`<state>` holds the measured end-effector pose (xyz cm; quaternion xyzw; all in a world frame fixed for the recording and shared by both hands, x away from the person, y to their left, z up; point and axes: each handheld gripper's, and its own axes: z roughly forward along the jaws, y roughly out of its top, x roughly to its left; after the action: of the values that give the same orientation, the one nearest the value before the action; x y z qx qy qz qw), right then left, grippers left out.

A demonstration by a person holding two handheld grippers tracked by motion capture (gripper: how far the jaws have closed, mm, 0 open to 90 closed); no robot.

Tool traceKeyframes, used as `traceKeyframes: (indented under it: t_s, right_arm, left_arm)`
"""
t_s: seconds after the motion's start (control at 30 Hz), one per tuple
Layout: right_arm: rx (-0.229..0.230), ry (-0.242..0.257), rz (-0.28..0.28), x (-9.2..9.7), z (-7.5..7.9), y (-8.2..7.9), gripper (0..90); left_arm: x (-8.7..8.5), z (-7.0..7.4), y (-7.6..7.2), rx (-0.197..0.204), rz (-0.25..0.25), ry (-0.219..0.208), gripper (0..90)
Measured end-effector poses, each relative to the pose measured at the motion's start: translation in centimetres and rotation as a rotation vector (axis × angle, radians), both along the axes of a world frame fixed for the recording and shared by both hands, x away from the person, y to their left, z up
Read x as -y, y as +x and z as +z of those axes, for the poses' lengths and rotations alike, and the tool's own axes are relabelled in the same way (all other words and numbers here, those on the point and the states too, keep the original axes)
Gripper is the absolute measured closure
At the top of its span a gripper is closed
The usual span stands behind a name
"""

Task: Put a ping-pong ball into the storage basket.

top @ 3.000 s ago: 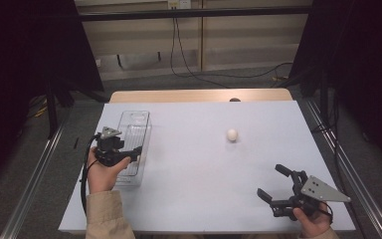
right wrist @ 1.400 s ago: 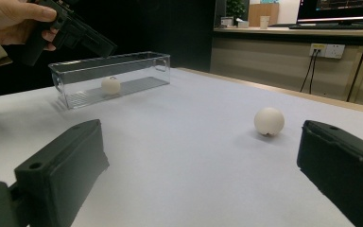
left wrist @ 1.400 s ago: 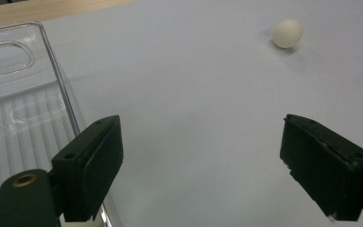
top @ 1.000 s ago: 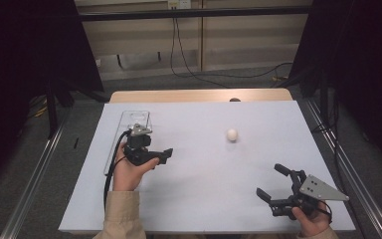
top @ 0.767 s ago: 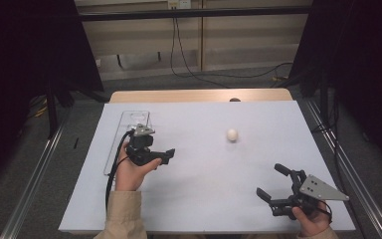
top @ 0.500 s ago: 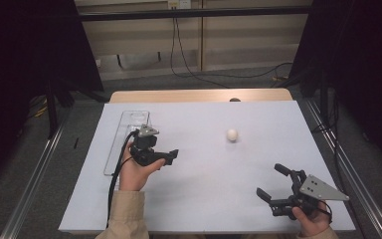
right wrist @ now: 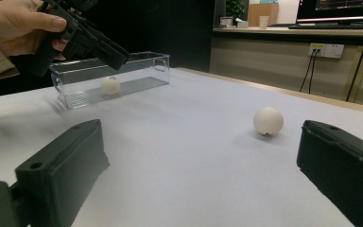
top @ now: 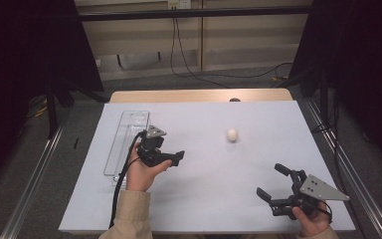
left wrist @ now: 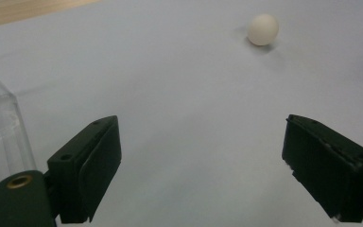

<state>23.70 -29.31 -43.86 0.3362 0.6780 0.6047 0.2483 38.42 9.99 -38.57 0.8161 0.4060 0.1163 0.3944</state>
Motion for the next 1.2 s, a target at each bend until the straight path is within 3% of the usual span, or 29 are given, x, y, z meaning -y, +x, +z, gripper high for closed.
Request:
traceKeyframes:
  t_s: [0.6, 1.2]
  right_arm:
    - [-0.006, -0.012, 0.001, -0.1, 0.0, 0.1, 1.1]
    - [-0.008, -0.008, 0.002, -0.1, 0.0, 0.0, 1.5]
  left_arm:
    - [2.3, -0.8, -0.1, 0.003, -0.049, 0.008, 11.7]
    - [3.7, -1.3, -0.1, 0.004, -0.059, 0.014, 11.6]
